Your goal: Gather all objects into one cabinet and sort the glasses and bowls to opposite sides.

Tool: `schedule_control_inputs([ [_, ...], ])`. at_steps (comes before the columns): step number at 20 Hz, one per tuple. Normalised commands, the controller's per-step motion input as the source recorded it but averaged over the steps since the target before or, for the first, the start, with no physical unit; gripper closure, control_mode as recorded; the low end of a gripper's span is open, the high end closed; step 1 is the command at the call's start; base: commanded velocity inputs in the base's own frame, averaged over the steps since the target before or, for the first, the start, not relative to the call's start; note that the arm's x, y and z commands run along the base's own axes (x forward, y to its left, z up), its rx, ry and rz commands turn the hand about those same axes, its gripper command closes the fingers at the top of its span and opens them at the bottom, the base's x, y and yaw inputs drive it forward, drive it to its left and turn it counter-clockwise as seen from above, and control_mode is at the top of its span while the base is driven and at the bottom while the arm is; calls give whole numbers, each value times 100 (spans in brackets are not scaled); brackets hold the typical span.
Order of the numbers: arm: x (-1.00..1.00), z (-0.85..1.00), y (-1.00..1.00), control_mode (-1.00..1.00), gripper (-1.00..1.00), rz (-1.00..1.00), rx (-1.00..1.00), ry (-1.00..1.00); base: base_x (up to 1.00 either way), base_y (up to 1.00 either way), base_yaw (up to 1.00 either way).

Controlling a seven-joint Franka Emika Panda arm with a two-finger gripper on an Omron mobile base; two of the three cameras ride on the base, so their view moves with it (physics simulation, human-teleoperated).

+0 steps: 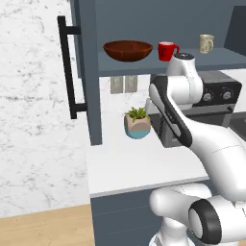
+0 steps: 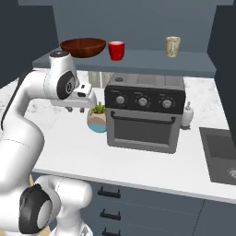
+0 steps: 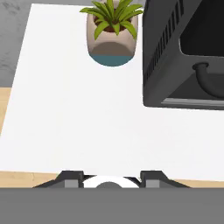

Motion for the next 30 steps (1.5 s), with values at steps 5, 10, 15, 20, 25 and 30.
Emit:
schedule_control_inputs([
  [5,0,0,0,100,-100,0,0,0,0,0,0],
  [10,0,0,0,100,-100,0,0,0,-90,-5,0],
  [15,0,0,0,100,-100,0,0,0,-100,-23,0],
  [20,0,0,0,100,-100,0,0,0,-97,-51,-4],
  [25,0,0,0,100,-100,0,0,0,-67,-92,-14],
  [30,0,0,0,100,-100,0,0,0,-16,-86,-31],
])
